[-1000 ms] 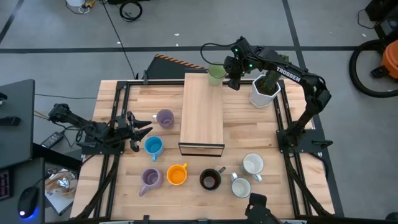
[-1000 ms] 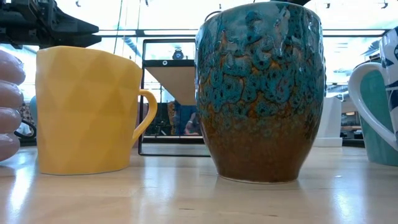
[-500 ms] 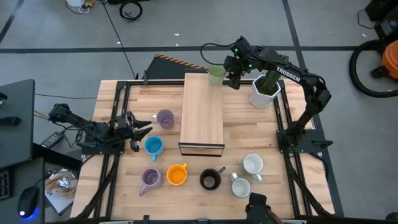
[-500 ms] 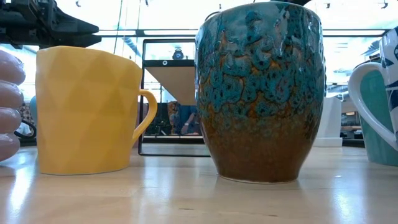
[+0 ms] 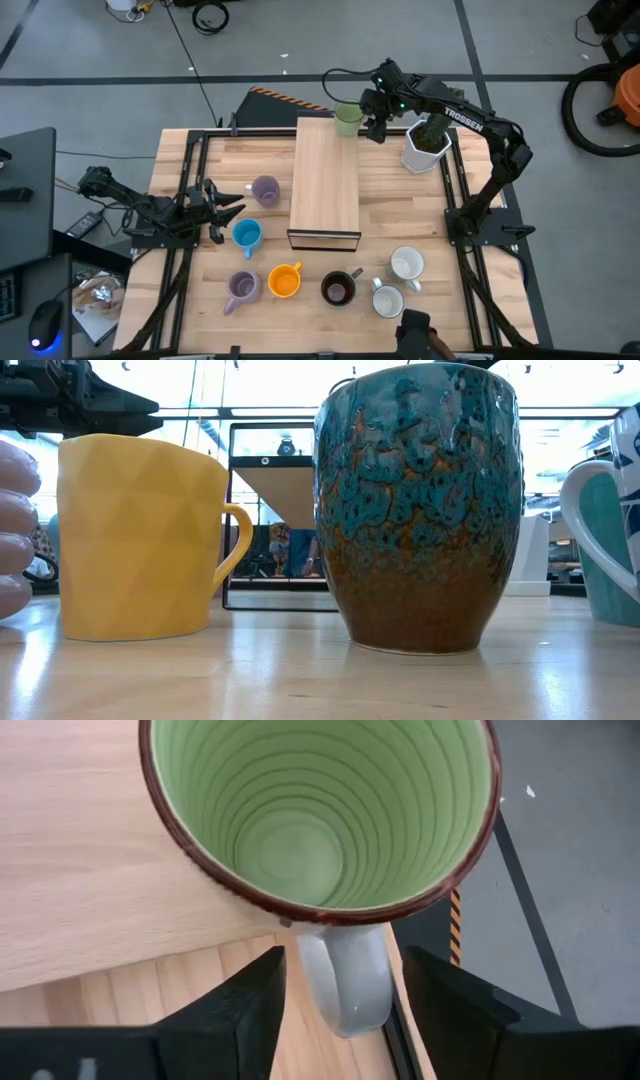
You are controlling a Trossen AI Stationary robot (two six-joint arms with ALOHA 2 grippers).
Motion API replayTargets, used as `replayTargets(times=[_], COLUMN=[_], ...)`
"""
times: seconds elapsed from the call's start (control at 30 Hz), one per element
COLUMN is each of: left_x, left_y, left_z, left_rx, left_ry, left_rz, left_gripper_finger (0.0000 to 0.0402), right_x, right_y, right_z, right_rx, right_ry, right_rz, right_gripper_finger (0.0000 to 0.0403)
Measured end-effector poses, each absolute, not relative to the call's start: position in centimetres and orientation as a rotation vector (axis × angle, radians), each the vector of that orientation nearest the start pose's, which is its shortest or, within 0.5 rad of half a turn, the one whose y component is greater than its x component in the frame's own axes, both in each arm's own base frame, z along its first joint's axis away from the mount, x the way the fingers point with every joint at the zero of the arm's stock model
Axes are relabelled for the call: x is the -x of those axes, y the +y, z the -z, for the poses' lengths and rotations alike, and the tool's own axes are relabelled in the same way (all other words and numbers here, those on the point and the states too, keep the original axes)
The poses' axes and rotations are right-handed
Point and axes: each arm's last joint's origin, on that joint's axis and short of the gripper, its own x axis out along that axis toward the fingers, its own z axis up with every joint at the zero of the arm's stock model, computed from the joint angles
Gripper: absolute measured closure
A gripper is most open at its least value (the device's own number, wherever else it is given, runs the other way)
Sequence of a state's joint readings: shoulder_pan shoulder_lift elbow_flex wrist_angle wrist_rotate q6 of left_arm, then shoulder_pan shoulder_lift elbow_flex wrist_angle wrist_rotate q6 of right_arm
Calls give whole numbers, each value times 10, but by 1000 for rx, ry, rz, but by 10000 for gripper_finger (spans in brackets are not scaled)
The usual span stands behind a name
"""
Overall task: Place coffee mugs
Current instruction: Put the purple patterned mug on the shelf
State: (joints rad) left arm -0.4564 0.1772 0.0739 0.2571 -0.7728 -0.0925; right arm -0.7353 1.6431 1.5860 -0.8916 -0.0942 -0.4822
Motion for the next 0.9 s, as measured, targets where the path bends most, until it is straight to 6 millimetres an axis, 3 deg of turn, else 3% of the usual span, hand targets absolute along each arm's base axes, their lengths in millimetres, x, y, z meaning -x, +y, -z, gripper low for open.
replayTargets(times=[0.27,0.9], left_x=[-96,-96], left_y=[-25,-25], left_z=[-198,-198], left_rx=[180,181], left_ry=[-140,-141], left_rz=[-310,-310], left_gripper_finger=[260,260], right_x=[-256,-217], right_y=[-228,-192], right_z=[-340,-396], right_rx=[60,83], right_ry=[955,790], right_rz=[378,452], right_gripper_finger=[171,156])
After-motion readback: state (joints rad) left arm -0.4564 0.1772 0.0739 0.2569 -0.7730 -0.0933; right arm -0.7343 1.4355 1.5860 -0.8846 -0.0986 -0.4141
